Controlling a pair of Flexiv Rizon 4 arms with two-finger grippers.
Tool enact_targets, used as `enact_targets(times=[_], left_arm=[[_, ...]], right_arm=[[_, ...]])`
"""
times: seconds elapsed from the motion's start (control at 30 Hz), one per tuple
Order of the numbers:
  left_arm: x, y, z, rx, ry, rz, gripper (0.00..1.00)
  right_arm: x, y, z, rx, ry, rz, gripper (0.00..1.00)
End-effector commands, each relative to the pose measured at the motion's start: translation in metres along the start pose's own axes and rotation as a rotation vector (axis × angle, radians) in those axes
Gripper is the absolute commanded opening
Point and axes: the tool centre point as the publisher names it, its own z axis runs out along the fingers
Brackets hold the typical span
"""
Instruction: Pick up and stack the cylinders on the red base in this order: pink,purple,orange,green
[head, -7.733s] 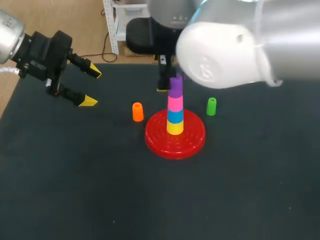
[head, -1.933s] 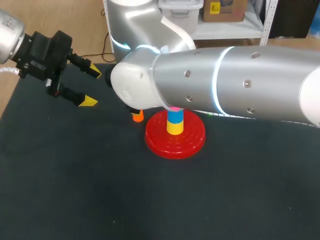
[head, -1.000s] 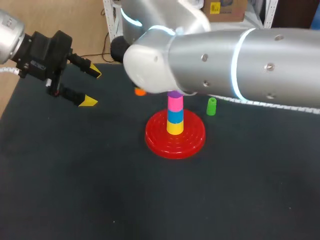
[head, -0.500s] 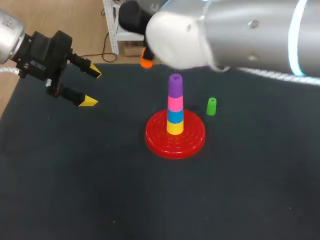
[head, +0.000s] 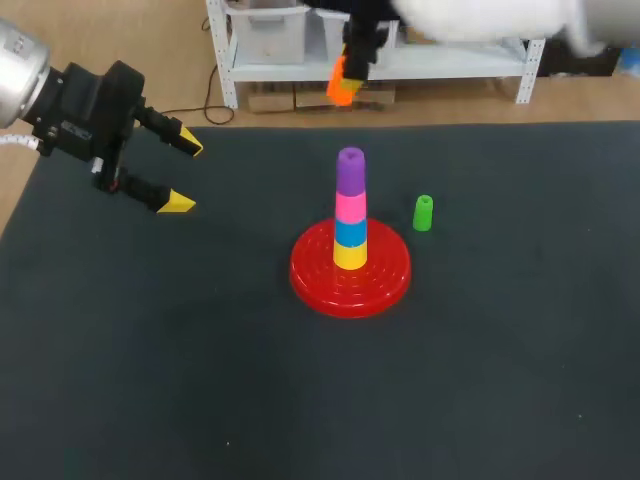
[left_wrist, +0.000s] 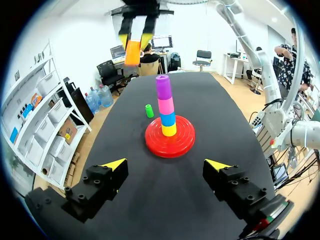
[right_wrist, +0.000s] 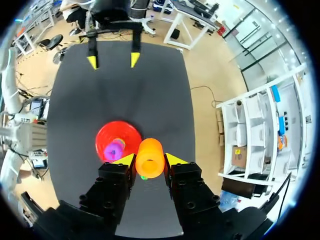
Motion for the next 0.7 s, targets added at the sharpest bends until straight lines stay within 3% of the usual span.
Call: enact_targets(times=[0.03,0.4,0.7], left_arm=[[0.001,0.001,0.0,0.001,-0.002,0.002,1.0],[0.001,0.001,0.0,0.001,-0.002,0.002,1.0],[0.001,0.001,0.0,0.001,-0.002,0.002,1.0]], right_arm=[[0.014,0.02,-0.03,0.0,-0.03,-0.016,0.0],[0.025,0.054,-0.009,-0.044,0.006,-0.052,0.0],[0.022,0.058,0.013,-0.075,0.018,-0.038,0.0]])
